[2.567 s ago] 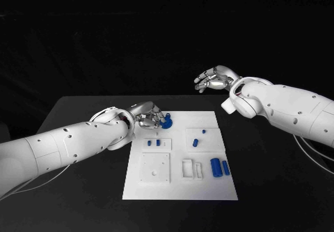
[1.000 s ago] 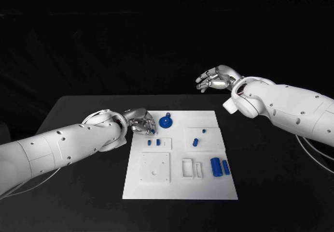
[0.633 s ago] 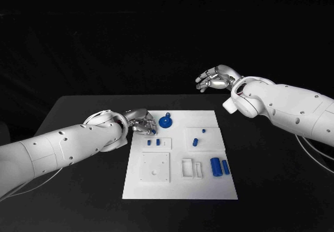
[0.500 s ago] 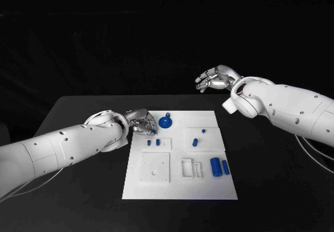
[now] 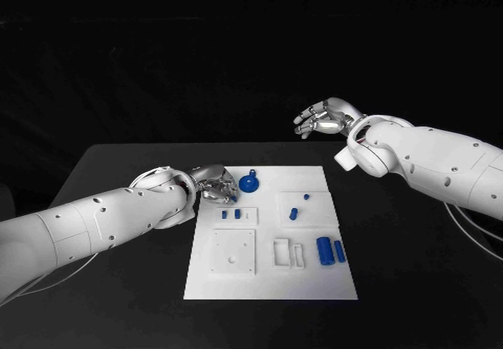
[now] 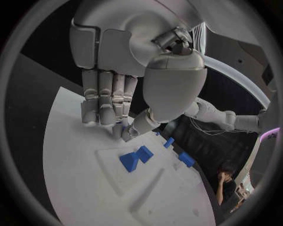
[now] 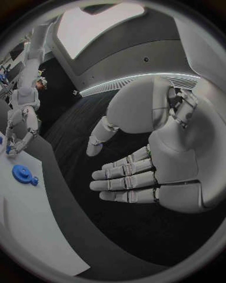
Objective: Assemble the parts on the task board
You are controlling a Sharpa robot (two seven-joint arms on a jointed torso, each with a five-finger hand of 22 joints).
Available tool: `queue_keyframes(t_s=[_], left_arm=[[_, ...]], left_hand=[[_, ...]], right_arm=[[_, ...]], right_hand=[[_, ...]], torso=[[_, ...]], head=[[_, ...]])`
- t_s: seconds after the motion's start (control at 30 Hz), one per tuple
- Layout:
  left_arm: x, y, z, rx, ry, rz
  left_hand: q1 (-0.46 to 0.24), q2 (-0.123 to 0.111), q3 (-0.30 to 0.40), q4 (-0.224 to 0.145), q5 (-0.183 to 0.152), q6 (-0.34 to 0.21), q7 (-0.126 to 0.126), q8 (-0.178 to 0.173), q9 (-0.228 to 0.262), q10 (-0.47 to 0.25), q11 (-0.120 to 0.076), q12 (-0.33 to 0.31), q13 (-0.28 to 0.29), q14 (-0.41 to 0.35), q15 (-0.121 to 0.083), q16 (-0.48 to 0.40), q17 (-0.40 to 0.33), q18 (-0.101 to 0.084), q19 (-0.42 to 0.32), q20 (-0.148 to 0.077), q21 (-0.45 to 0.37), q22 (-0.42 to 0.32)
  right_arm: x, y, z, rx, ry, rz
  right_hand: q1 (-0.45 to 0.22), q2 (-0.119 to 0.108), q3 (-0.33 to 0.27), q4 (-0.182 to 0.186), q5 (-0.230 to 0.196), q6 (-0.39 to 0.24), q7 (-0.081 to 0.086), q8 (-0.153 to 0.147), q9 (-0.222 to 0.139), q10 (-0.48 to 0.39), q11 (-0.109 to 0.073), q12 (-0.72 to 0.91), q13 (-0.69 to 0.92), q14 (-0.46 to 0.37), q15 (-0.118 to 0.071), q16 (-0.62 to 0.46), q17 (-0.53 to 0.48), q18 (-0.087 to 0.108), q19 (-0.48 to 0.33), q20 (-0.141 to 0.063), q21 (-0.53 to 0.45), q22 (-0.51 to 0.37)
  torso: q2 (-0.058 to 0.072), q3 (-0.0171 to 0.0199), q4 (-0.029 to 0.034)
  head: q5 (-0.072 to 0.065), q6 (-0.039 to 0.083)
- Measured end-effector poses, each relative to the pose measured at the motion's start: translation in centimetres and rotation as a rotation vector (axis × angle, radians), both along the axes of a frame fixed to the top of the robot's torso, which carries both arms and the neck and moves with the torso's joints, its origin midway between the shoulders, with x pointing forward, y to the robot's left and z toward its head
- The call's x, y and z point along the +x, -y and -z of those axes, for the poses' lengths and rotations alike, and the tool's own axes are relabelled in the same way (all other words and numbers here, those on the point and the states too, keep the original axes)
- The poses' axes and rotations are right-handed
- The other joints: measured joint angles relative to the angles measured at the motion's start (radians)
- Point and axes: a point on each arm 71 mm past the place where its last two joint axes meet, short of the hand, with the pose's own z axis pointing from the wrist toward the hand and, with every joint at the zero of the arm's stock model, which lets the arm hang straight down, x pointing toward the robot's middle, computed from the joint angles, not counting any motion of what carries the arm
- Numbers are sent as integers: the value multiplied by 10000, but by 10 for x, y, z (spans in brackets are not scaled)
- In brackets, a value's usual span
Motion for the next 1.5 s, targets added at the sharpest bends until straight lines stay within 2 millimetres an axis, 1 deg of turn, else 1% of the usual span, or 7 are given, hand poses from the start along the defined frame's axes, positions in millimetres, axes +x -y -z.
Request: queue_keyframes(t_s=[0.67, 0.73, 0.8, 0.93, 1.17, 1.37, 1.5], left_arm=[[-2, 4, 1, 711, 455, 424], [-2, 3, 1, 689, 462, 421], [-2, 2, 2, 653, 447, 411], [-3, -1, 5, 605, 377, 332], [-2, -5, 5, 445, 236, 193], [-1, -11, 5, 358, 158, 24], [-1, -15, 5, 308, 110, -80]], left_hand=[[24, 22, 57, -58, -17, -4, 4, 24, -4, 67, -1, -69, 0, 0, 0, 36, -2, 14, 0, 2, 0, -3], [24, 21, 57, -58, -17, -155, 155, -47, -27, 53, 13, -160, 2, -26, 26, 36, -25, 16, -4, -1, 0, -3], [57, -81, 83, -83, -18, -530, 436, -350, -158, -43, 109, -295, -18, -95, 94, 36, -43, 5, -45, -6, 0, -3], [-27, -441, 43, -42, -167, -1124, 574, -637, -314, -175, 164, -391, -10, -161, 160, 35, -60, -9, -81, -6, 0, -4], [-100, -734, -45, 47, -171, -1783, 417, -928, -485, -259, 190, -584, -14, -198, 196, 35, -98, -3, -82, -6, 0, -4], [-68, -784, -81, 83, -171, -2161, 360, -1044, -564, -277, 199, -622, -14, -234, 232, 34, -116, -1, -123, -33, 0, -5], [-18, -835, -81, 83, -171, -2209, 384, -1044, -576, -281, 196, -695, -11, -234, 232, 34, -126, -1, -134, -24, 0, -5]], right_arm=[[0, 1, 0, -4, 0, 15], [0, 2, 0, -7, 0, 29], [0, 3, 0, -11, 0, 48], [0, 3, 0, -14, 0, 62], [1, 4, 0, -21, -8, 89], [1, 6, 1, -50, -64, 137], [0, 8, 9, -67, -228, 130]], right_hand=[[0, 0, 0, 0, 0, 0, 0, 0, -8, 0, 0, 0, 0, 0, 0, 0, 0, 1, 0, 0, 0, 8], [0, 0, 0, 0, 0, 0, 0, 0, -8, 0, 0, 0, 0, 0, 0, 0, -1, 0, 0, 0, 0, 7], [0, 0, 0, 0, 0, 0, 0, 0, -8, 0, 0, 0, 0, 0, 0, 0, 0, 0, 0, 0, 0, 7], [0, 0, 0, 0, 0, 0, 0, 0, -7, 0, 0, 0, -2, -32, 31, 0, 0, 0, 0, 0, -40, 16], [0, 0, 0, 0, 0, -23, -23, 0, -30, -74, 74, -42, -28, -63, 62, -40, -1, 0, -39, 39, -98, 23], [0, 0, 0, 0, 0, -105, -37, 0, -53, -180, 180, -88, -68, -201, 126, -105, -11, 1, -181, 72, -158, 55], [0, 0, 0, 0, 0, -106, -37, 0, -64, -216, 216, -88, -81, -239, 164, -146, -23, 1, -203, 52, -158, 66]], torso=[[-2, -12, 11], [-4, -13, 11], [-4, -12, 11], [-5, -18, 10], [-4, -19, 10], [-4, -19, 6], [-2, -19, 6]], head=[[-12, -30], [-12, -30], [-12, -36], [-16, -35], [-21, -7], [-21, 12], [-4, 20]])
